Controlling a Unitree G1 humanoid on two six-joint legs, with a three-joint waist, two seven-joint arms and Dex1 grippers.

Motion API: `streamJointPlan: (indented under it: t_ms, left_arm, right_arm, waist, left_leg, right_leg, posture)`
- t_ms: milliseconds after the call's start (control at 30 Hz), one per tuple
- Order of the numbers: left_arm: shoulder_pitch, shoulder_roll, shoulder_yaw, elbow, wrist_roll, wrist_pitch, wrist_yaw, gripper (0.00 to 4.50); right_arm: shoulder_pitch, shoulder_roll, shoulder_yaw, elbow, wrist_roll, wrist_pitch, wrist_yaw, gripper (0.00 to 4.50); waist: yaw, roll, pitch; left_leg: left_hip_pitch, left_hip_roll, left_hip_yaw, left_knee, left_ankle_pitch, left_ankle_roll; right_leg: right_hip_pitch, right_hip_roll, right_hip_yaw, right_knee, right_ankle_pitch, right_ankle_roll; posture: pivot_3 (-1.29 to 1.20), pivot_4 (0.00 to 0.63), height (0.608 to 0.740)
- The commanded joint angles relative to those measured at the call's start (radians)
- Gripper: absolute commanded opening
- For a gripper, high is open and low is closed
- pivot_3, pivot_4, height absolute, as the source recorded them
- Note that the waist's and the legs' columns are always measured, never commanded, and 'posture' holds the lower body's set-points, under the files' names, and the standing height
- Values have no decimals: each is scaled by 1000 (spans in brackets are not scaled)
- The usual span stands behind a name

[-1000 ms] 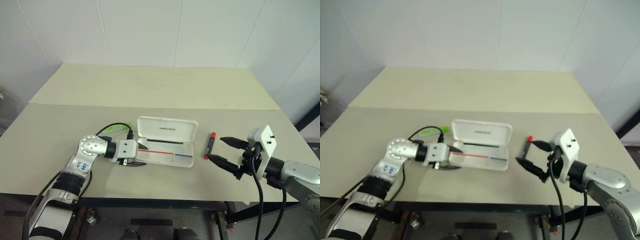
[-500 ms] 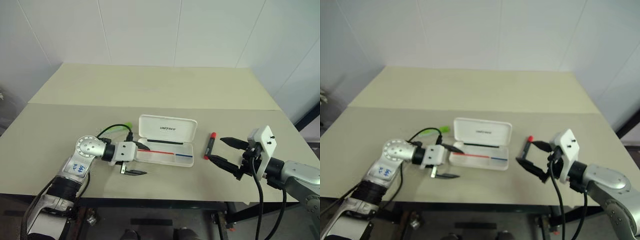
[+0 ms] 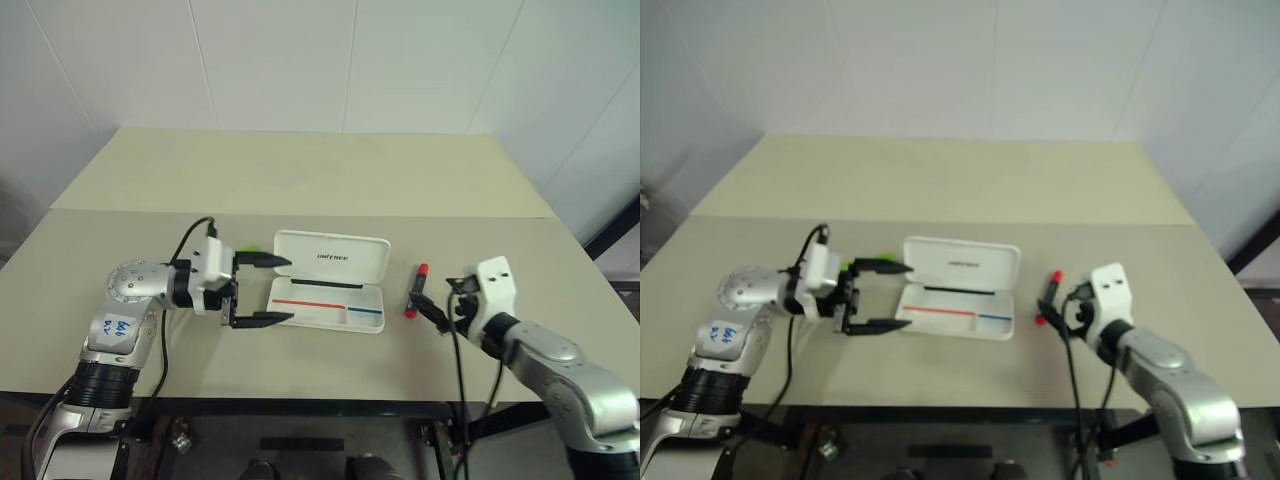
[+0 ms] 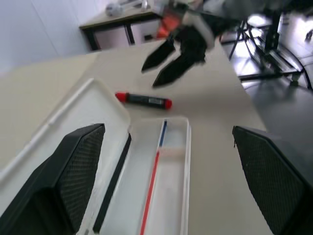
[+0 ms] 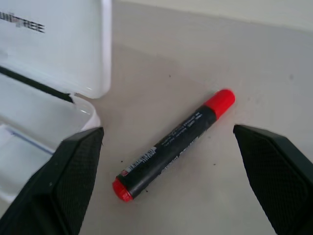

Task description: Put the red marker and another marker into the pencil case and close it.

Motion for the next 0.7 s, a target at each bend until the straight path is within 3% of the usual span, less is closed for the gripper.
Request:
streamJointPlan:
  t_ms: [33, 367, 600, 700]
  left_arm:
    - [2, 49, 49, 56, -22, -5, -44, 4485]
    - [33, 110, 111, 159, -32, -37, -111, 4485]
    - [28, 143, 185, 260, -59, -58, -160, 4485]
    - [17, 159, 195, 318, -37, -92, -177, 4500]
  right_arm:
    - [-62, 65, 11, 34, -52, 14, -87, 4500]
    - [-113, 169, 2, 186, -172, 27, -203, 4500]
    - [-100, 202, 12, 205, -191, 33, -198, 4500]
    - [-100, 227, 0, 218, -193, 58, -216, 3801]
  waist:
    - [-6, 0, 0]
    - [-9, 0, 0]
    - [-12, 0, 0]
    - [-12, 0, 0]
  left_leg:
    - [0, 0, 0, -1, 0, 0]
    - [-1, 0, 0, -4, 0, 0]
    - [-1, 0, 0, -4, 0, 0]
    - [0, 1, 0, -4, 0, 0]
  right_leg:
    - [0, 0, 0, 0, 0, 0]
    - [-2, -1, -1, -1, -1, -2]
    - [-3, -1, -1, 0, -1, -2]
    - [-3, -1, -2, 0, -2, -3]
  posture:
    - [0, 150, 740]
    - [0, 150, 740]
    - [0, 150, 740]
    - [0, 150, 740]
